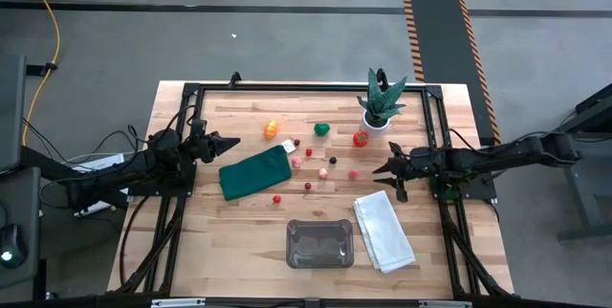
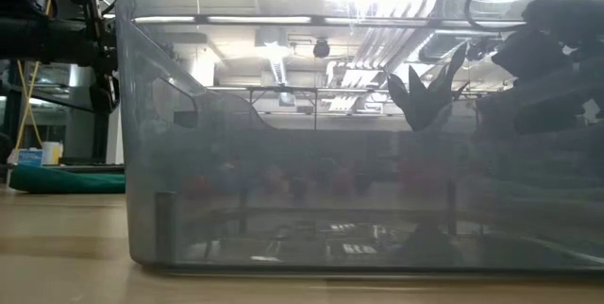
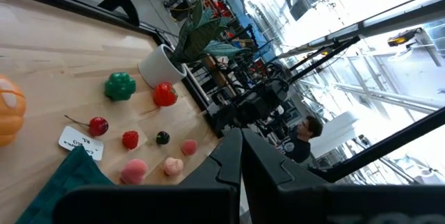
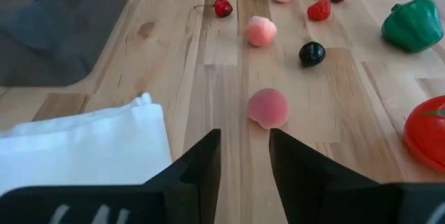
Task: Pick and placing Produce into tupperware
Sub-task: Put the right pink peach into the black bin
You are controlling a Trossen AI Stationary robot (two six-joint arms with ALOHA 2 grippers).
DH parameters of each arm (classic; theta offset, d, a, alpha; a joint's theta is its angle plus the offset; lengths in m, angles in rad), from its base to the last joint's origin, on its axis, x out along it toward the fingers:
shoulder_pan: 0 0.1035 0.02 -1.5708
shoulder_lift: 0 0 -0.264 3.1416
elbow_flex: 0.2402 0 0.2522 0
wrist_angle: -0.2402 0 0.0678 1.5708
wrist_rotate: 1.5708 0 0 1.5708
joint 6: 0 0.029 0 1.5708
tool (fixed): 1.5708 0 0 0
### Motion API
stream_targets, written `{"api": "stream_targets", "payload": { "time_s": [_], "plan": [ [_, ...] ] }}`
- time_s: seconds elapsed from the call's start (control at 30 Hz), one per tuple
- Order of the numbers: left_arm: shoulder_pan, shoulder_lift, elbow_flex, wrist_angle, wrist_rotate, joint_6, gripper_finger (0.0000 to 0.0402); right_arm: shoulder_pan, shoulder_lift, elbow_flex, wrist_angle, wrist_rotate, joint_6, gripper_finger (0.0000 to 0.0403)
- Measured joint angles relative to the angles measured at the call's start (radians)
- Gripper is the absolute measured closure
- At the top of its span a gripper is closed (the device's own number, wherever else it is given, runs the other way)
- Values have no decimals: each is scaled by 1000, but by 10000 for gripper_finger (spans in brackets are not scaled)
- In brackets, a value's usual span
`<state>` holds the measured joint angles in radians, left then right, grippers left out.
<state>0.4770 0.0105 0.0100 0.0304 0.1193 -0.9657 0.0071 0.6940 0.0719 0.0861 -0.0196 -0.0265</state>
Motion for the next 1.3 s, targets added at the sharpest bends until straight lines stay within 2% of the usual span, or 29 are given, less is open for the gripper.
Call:
{"api": "stream_targets", "payload": {
  "time_s": [0.23,0.43,0.6,1.2,1.3],
  "plan": [
    [0,0,0,0,0,0,401,0,152,0,115,0,28,279],
    [0,0,0,0,1,0,401,0,272,0,245,1,71,227],
    [0,0,0,1,3,0,401,-1,364,0,351,52,70,199],
    [0,0,0,1,4,0,401,-1,644,1,653,57,71,197],
    [0,0,0,1,4,0,401,-1,686,26,659,57,71,197]
  ]
}}
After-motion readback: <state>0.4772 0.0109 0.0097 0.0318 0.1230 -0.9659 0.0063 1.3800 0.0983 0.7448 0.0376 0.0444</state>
